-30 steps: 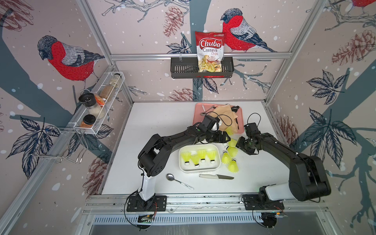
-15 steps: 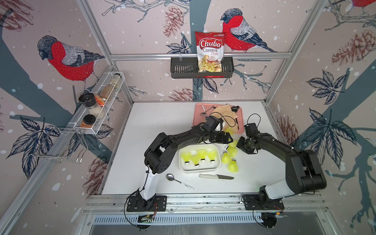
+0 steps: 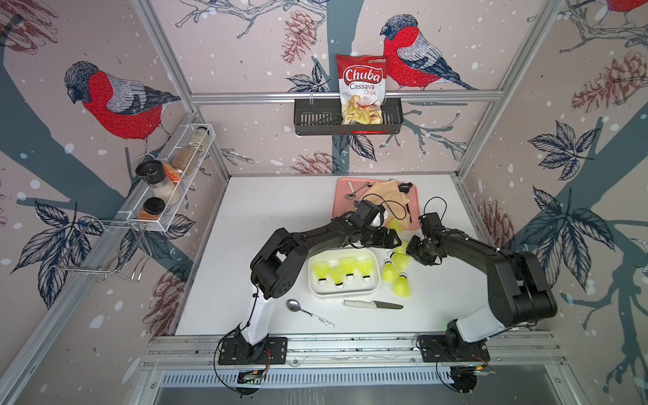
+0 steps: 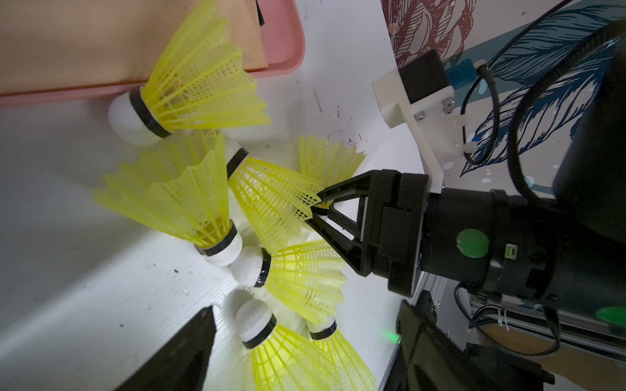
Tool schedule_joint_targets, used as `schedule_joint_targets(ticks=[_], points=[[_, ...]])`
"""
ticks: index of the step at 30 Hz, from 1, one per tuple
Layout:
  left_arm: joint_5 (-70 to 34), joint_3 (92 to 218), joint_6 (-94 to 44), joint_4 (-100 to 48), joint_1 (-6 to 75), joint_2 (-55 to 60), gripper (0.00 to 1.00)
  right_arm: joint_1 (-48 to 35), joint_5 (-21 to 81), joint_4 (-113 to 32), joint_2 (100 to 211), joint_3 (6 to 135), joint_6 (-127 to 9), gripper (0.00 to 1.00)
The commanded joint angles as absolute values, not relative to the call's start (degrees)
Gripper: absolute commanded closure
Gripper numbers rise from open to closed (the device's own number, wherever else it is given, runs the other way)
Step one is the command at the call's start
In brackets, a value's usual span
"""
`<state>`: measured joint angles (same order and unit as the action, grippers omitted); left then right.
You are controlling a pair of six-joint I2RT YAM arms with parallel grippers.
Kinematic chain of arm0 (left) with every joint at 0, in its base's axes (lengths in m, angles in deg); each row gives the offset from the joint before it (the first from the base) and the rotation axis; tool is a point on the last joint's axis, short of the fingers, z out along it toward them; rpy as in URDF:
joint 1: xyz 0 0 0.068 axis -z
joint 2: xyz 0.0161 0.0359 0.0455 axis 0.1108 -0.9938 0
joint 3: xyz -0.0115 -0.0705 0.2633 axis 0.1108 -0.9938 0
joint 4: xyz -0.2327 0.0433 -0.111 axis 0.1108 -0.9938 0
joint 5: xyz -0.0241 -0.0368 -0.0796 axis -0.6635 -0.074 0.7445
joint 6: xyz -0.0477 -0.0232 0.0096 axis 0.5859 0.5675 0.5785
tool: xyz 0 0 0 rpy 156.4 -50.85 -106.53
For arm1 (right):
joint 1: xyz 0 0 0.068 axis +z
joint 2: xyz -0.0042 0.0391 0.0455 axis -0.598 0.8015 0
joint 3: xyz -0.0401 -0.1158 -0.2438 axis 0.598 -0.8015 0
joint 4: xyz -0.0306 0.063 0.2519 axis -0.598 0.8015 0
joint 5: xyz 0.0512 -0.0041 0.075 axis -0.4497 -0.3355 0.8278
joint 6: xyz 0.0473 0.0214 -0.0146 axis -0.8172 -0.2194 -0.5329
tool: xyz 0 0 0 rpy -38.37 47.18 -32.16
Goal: Put the shuttlecocks into the storage box
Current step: Pick up the shuttlecock at the center of the board.
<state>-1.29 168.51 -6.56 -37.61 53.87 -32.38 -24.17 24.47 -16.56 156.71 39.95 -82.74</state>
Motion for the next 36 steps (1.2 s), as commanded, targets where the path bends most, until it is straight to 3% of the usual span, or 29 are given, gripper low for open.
schedule_joint_targets(ticks=[1,12,27,36], points=[[-0.9,168.9,-7.4,-37.2,54.0,-32.6,0.13,-23.6,24.5,-16.7,157.0,39.4,-84.6,0.60],[-0.6,168.7,-7.1,-36.9,54.0,-32.3,0.13,-23.6,22.9,-15.6,155.7,38.7,-85.6,0.77],[-2.9,167.4,-6.6,-37.6,53.9,-26.5,0.13,-23.4,19.6,-6.5,145.8,42.5,-84.0,0.80],[-6.3,155.4,-4.4,-36.1,51.6,-13.1,0.13,-11.1,16.1,1.5,137.4,46.8,-86.0,0.80]])
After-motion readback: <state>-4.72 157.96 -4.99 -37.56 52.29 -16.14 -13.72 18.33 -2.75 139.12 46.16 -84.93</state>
